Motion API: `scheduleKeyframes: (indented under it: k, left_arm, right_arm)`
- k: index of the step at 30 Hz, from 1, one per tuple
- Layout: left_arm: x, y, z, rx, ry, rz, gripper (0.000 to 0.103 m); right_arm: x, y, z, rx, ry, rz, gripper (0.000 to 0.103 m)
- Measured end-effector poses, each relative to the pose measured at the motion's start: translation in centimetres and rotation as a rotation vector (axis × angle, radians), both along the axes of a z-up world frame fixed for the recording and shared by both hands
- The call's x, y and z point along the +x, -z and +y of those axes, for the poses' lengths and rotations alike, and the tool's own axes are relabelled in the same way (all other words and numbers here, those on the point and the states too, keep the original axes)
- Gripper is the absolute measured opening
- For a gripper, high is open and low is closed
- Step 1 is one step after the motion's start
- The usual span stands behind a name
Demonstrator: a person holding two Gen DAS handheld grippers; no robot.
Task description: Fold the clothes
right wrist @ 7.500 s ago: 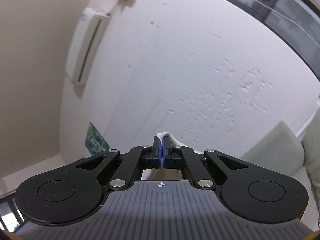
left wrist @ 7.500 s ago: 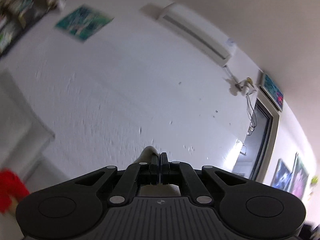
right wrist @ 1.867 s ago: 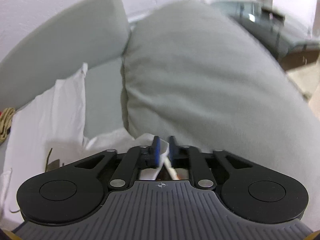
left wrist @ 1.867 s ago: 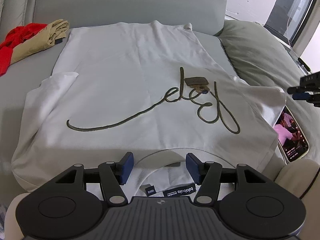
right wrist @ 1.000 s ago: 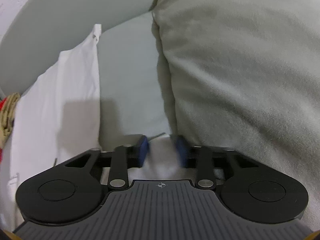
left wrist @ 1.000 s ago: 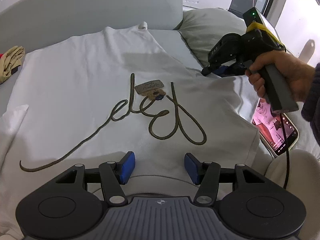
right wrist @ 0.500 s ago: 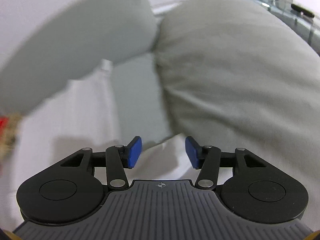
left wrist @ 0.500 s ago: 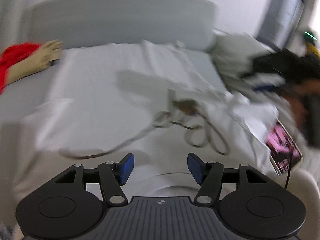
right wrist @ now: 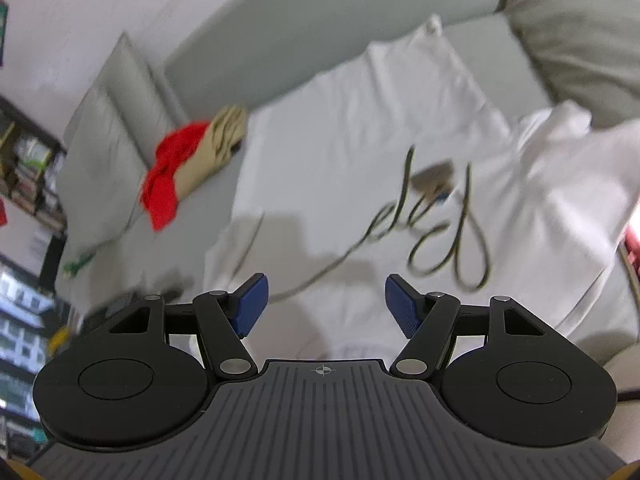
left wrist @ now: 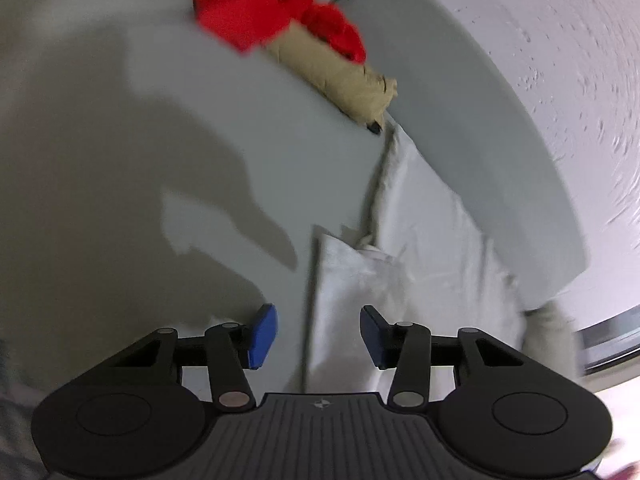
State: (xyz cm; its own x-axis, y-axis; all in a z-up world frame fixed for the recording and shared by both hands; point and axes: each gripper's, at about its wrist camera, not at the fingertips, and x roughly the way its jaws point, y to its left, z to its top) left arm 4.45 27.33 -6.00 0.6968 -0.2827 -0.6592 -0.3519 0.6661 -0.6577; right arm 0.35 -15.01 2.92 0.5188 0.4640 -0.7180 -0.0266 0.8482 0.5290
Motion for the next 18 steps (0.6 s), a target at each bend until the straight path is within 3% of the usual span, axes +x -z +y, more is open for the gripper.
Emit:
scheduleKeyframes:
  k: [2, 6, 12, 13, 15, 17, 18]
  left_arm:
    - [1.2, 1.4, 0.7, -0.055, -0.018, -0.011, 0.039]
    - [3.3, 2.9, 1.8, -0.13, -0.036, -0.034, 0.042]
    - [5.7, 3.6, 2.2, -0.144, 0.035, -0.059, 0.039]
    - [5.8, 3.5, 2.2, -0.143, 0.045, -0.062, 0.036]
    - [5.8, 3.6, 2.4, -0.135, 0.07, -0.066, 0.01]
    - [5.4, 3.5, 2.5, -0.104, 0.082, -0.065, 0.0]
    - [4.9, 3.2, 2.7, -0.087, 0.066, -0.075, 0.0]
  right_arm:
    - [-0.8, -0.2, 0.2, -0.023, 0.005, -0.001, 0.07]
    - [-1.4, -0.9, -0.4, -0.043, 0.054, -0.024, 0.07]
    - [-0.8, -0.9, -0.8, -0.061, 0.095, -0.015, 0.07]
    - [-0.8, -0.8, -0.6, -0.064, 0.098, -0.011, 0.07]
    - [-0.8, -0.8, -0.3, -0.074, 0.099, -0.007, 0.07]
    - [-1.0, -0.9, 0.0, -0.085, 0.098, -0.008, 0.07]
    - [-1.0, -0.9, 0.1, -0.086, 0.1, -0.008, 0.07]
